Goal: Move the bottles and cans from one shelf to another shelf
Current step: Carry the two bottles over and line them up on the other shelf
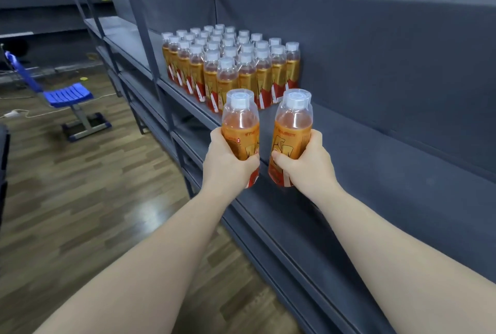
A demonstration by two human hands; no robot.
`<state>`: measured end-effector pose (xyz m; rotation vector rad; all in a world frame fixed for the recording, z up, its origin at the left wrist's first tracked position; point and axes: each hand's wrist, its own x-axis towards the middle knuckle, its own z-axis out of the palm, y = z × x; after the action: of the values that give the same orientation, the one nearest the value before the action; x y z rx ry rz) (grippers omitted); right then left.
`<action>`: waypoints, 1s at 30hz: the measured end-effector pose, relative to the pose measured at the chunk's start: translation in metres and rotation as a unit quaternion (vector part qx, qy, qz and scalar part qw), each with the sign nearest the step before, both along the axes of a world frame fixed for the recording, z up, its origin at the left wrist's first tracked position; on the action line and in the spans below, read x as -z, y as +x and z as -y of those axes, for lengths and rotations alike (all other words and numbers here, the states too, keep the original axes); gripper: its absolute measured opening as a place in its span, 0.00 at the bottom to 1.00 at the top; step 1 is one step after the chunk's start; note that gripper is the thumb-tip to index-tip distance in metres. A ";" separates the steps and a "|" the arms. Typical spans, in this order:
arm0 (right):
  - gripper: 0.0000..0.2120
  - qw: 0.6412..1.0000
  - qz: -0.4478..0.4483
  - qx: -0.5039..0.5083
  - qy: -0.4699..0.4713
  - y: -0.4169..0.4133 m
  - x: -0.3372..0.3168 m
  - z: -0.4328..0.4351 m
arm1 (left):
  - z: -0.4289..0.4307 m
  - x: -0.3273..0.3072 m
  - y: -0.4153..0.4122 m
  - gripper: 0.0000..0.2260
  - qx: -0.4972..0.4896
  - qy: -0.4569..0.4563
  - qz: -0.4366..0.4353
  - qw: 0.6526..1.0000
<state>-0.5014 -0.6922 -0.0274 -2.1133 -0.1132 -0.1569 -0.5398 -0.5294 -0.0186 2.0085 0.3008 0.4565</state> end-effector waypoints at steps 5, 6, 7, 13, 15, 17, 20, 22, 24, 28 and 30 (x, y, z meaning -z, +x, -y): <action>0.33 0.999 -0.006 0.050 -0.004 0.047 -0.002 0.005 | -0.001 0.001 0.055 0.29 0.025 -0.008 0.002 1.000; 0.33 0.998 -0.008 0.061 -0.007 0.057 -0.001 0.005 | -0.002 0.001 0.068 0.28 0.035 -0.004 0.003 0.999; 0.33 0.997 -0.010 0.073 -0.010 0.066 0.000 0.005 | -0.002 0.002 0.081 0.28 0.047 0.002 0.005 0.999; 0.31 0.986 -0.015 0.163 0.015 0.116 0.001 0.002 | -0.008 0.000 0.161 0.29 0.128 0.014 0.000 0.992; 0.30 0.981 -0.015 0.190 0.016 0.129 0.000 0.001 | -0.009 0.000 0.184 0.30 0.157 0.013 -0.002 0.988; 0.31 0.976 -0.015 0.216 0.017 0.141 0.000 0.002 | -0.010 0.002 0.205 0.31 0.181 0.013 -0.001 0.983; 0.32 0.969 -0.009 0.247 0.023 0.154 0.001 0.005 | -0.006 0.005 0.232 0.32 0.216 0.015 0.000 0.976; 0.32 0.965 -0.010 0.261 0.025 0.163 0.002 0.009 | -0.001 0.008 0.249 0.32 0.232 0.019 0.000 0.972; 0.33 0.961 -0.014 0.274 0.025 0.172 0.004 0.013 | 0.005 0.011 0.263 0.30 0.244 0.018 -0.003 0.970; 0.34 0.958 -0.016 0.285 0.021 0.194 0.011 0.027 | 0.019 0.015 0.287 0.29 0.256 0.010 -0.007 0.967; 0.34 0.958 -0.022 0.284 0.020 0.204 0.011 0.035 | 0.026 0.015 0.297 0.31 0.253 0.021 -0.008 0.967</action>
<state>-0.2974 -0.7267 -0.0383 -2.0556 0.5264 -0.4480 -0.2426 -0.5554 -0.0337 2.0357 -0.2154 0.1235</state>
